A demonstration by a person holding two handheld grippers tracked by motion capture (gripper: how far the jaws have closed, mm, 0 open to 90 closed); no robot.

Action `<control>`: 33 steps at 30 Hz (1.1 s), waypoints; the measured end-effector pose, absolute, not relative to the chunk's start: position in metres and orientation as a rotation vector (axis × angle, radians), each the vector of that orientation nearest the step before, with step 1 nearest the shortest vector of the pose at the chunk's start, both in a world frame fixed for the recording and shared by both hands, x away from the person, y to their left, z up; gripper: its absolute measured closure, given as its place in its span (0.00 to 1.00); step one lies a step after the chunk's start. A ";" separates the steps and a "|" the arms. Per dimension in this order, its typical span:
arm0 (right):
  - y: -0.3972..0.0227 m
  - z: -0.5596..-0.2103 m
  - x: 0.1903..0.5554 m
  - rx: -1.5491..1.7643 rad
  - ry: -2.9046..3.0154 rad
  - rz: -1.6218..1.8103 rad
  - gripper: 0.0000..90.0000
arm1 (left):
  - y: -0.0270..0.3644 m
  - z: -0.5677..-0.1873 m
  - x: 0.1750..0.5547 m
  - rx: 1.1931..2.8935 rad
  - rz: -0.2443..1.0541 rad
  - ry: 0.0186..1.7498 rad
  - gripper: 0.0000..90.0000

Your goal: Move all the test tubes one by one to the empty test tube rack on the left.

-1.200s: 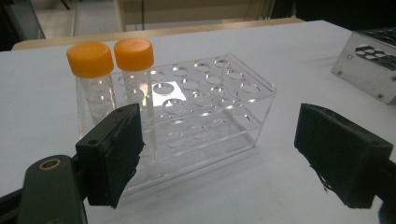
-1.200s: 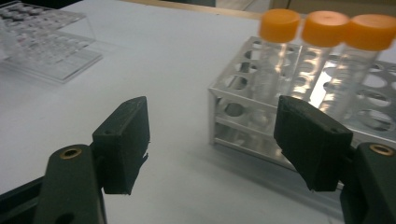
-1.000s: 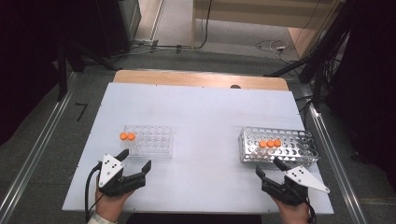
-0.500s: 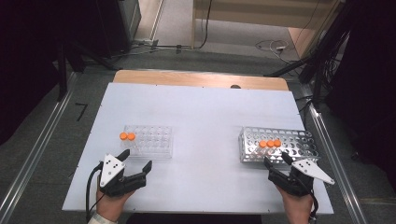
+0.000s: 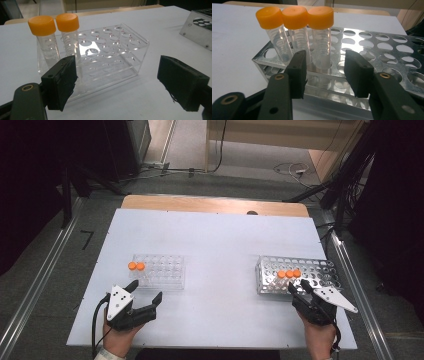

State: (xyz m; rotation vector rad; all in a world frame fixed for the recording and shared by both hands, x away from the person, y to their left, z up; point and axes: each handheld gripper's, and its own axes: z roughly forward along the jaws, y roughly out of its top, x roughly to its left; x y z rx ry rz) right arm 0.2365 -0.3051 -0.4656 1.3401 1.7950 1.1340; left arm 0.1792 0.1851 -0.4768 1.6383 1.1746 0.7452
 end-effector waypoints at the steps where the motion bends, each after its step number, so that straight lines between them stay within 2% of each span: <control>1: -0.304 -0.466 0.238 1.341 1.798 1.125 0.60 | 0.185 -0.477 0.179 1.639 0.744 1.175 0.18; 8: -0.301 -0.467 0.243 1.354 1.795 1.107 0.65 | 0.185 -0.476 0.179 1.638 0.745 1.175 0.18; 15: -0.302 -0.467 0.246 1.343 1.795 1.108 0.74 | 0.185 -0.476 0.179 1.638 0.746 1.175 0.18; 24: -0.301 -0.467 0.249 1.337 1.791 1.105 0.74 | 0.183 -0.476 0.179 1.648 0.743 1.171 0.18; 33: -0.299 -0.468 0.251 1.320 1.798 1.105 0.79 | 0.183 -0.476 0.178 1.647 0.744 1.172 0.18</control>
